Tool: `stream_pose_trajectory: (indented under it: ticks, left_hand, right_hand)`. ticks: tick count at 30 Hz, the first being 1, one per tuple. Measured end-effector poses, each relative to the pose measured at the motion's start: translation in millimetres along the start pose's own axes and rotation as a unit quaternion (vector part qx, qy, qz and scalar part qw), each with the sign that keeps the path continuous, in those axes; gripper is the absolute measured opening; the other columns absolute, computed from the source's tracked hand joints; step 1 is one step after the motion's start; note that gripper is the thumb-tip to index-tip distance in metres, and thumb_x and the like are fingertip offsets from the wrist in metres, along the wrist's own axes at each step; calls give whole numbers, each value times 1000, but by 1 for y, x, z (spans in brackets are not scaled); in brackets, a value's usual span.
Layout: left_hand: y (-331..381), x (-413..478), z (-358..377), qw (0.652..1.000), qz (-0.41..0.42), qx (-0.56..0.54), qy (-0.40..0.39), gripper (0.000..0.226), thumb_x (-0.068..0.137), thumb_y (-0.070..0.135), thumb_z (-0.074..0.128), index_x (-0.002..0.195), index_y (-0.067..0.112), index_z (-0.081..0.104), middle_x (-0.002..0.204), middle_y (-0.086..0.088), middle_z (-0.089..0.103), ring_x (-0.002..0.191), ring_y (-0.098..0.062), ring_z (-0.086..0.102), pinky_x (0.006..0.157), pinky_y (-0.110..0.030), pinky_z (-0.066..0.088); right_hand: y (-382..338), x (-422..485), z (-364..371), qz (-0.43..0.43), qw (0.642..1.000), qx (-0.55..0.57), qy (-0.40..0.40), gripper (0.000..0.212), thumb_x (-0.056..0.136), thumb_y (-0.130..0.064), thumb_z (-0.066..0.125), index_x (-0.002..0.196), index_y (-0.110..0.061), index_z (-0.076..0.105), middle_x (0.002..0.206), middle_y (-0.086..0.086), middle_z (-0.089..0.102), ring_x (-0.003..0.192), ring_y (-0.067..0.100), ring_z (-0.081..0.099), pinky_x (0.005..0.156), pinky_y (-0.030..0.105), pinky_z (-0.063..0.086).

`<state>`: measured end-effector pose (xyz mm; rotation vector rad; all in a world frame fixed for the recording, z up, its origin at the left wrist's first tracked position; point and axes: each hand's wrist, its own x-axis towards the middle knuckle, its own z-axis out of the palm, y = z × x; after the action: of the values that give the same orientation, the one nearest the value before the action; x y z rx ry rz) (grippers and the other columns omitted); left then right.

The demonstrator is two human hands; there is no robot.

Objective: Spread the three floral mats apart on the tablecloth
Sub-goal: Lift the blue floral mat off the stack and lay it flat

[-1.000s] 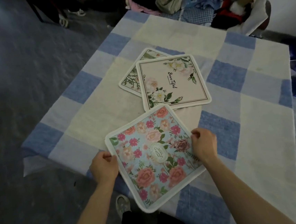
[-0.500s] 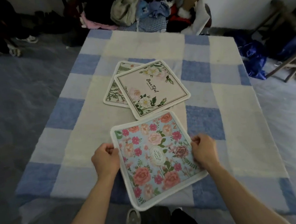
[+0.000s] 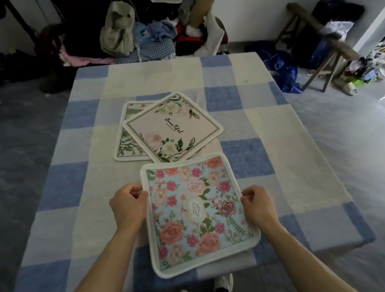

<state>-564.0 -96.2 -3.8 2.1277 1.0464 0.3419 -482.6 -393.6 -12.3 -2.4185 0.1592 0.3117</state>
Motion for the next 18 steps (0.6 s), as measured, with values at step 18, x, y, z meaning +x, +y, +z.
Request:
stream_pose_trajectory:
  ticks: [18]
  left_hand:
    - [-32,-10,18,990,-19,54,-130,23,82,14,73,100,15,60,91,1,64,75,-15,59,68,-26,45]
  right_hand:
    - [14,25,9,25,994,-79,-75,24,85,-22,65,76,-15,44,76,2,51,70,20,48,56,30,37]
